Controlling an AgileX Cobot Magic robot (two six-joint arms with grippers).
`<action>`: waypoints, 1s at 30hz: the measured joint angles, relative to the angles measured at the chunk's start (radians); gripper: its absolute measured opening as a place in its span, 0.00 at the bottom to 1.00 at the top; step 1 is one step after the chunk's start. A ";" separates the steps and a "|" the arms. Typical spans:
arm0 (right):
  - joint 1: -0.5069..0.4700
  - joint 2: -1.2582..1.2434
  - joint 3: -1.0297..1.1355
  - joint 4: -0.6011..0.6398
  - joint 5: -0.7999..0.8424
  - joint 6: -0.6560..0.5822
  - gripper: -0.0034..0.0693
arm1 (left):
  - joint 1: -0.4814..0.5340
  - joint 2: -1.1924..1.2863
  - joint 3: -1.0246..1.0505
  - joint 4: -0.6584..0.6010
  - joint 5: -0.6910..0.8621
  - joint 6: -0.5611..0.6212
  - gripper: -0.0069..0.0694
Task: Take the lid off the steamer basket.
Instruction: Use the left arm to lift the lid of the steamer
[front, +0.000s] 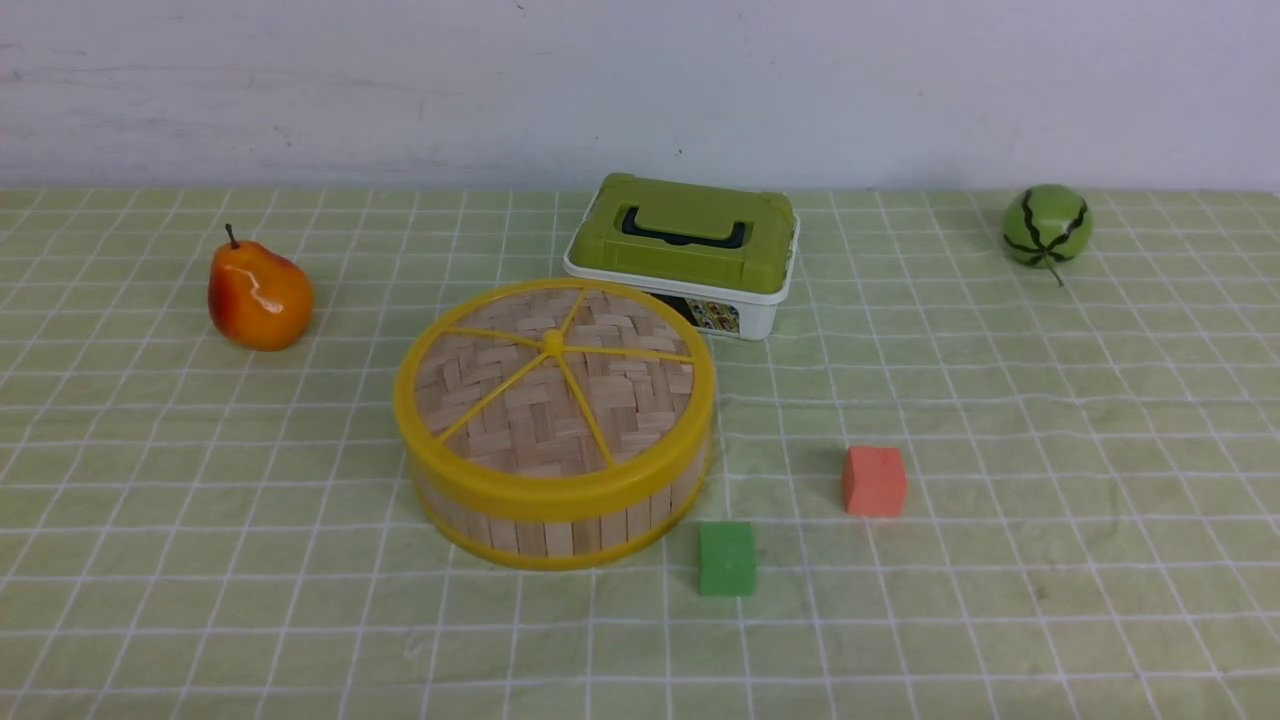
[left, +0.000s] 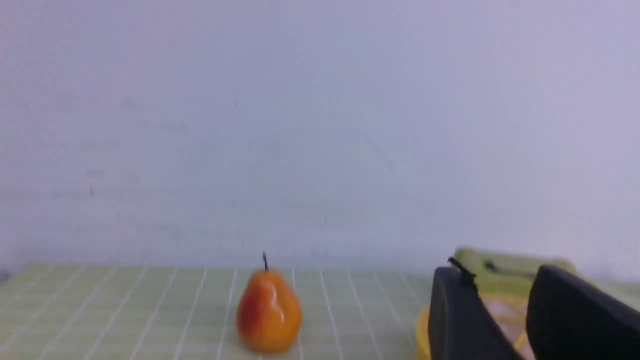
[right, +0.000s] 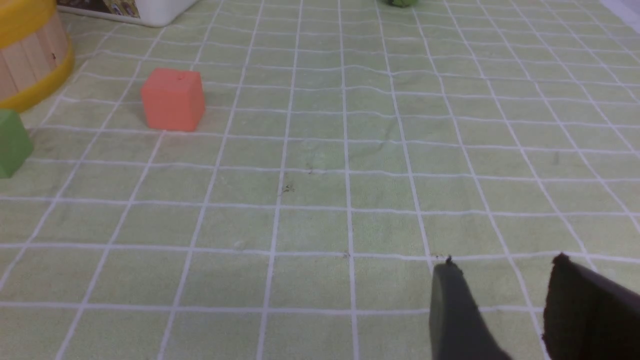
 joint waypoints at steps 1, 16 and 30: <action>0.000 0.000 0.000 0.000 0.000 0.000 0.38 | 0.000 0.000 0.000 0.000 -0.042 -0.005 0.38; 0.000 0.000 0.000 0.000 0.000 0.000 0.38 | 0.000 0.163 -0.373 -0.041 0.074 -0.235 0.10; 0.000 0.000 0.000 0.000 0.000 0.000 0.38 | -0.037 1.026 -0.822 -0.061 0.561 -0.223 0.07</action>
